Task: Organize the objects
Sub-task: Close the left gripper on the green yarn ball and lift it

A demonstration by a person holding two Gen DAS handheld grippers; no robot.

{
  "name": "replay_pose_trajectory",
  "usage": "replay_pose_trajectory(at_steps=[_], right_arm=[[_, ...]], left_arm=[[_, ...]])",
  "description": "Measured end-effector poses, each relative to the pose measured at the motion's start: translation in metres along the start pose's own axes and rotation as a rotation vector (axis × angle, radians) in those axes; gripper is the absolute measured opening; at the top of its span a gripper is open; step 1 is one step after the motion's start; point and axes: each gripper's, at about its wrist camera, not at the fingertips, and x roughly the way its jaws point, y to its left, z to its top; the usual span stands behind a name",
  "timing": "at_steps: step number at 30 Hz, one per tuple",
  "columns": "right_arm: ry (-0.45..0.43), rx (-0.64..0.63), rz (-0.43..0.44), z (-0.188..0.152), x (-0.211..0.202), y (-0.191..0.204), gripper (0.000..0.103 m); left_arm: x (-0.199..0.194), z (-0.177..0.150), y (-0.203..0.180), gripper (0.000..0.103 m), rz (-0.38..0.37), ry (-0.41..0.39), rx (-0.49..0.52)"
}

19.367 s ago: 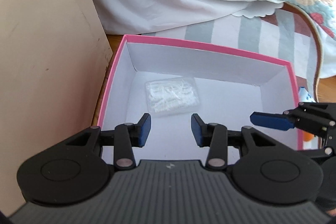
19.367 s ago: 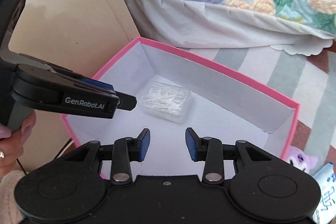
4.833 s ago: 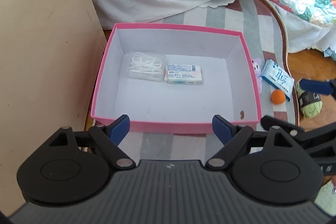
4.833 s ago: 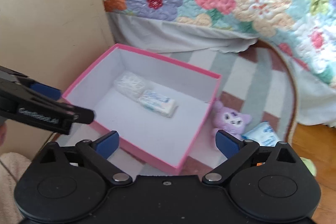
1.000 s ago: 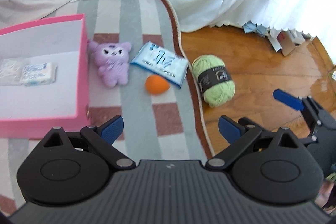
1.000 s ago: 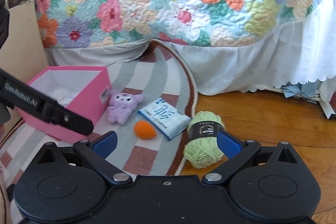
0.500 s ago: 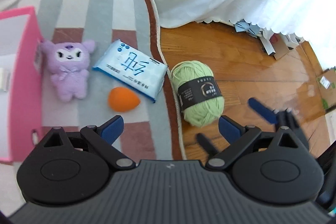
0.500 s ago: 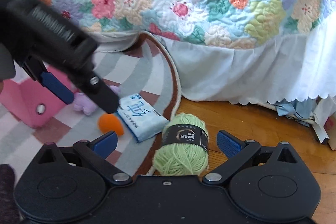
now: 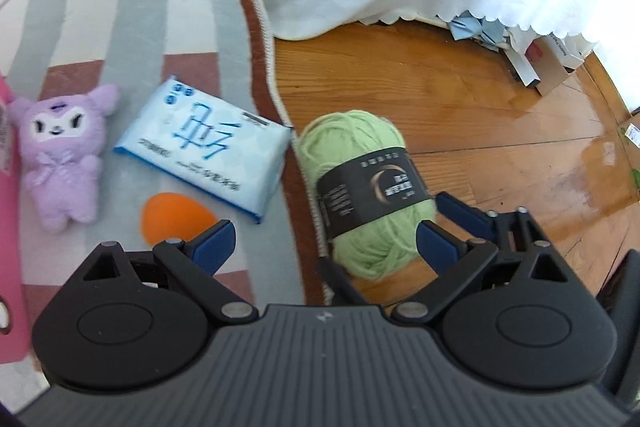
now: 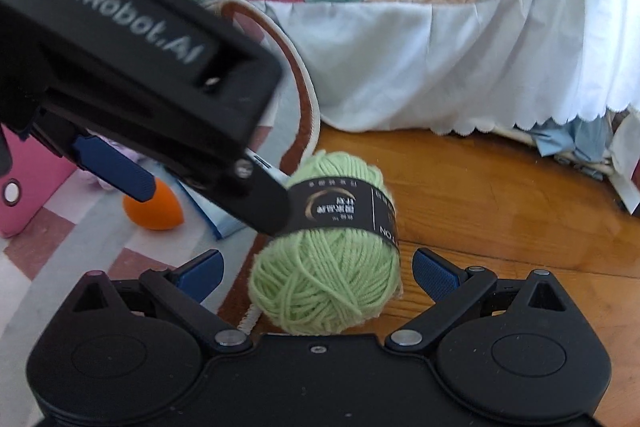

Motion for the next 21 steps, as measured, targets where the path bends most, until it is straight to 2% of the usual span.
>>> replay_pose_trajectory(at_steps=[3, 6, 10, 16, 17, 20, 21], right_arm=[[0.028, -0.033, -0.001, -0.004, 0.01, -0.006, 0.096], [0.061, -0.003, 0.047, -0.004, 0.014, -0.013, 0.088], [0.073, 0.048, 0.076, -0.005, 0.015, -0.018, 0.082], [0.094, 0.013, 0.092, 0.0, 0.013, -0.014, 0.072], [0.099, 0.013, 0.1, 0.001, 0.012, -0.013, 0.071], [0.1, -0.008, 0.103, 0.003, 0.007, -0.006, 0.068], [0.11, -0.017, 0.089, 0.003, 0.007, -0.003, 0.067]], left_arm=[[0.01, 0.005, 0.001, 0.096, -0.033, -0.004, -0.024], [0.018, 0.01, 0.009, 0.095, -0.072, -0.006, -0.091], [0.025, 0.012, 0.016, 0.095, -0.138, -0.011, -0.173], [0.04, 0.012, 0.019, 0.095, -0.137, -0.002, -0.221], [0.043, 0.011, 0.021, 0.094, -0.153, 0.007, -0.241], [0.049, 0.004, 0.029, 0.072, -0.233, 0.042, -0.309], [0.05, 0.002, 0.031, 0.07, -0.25, 0.047, -0.331]])
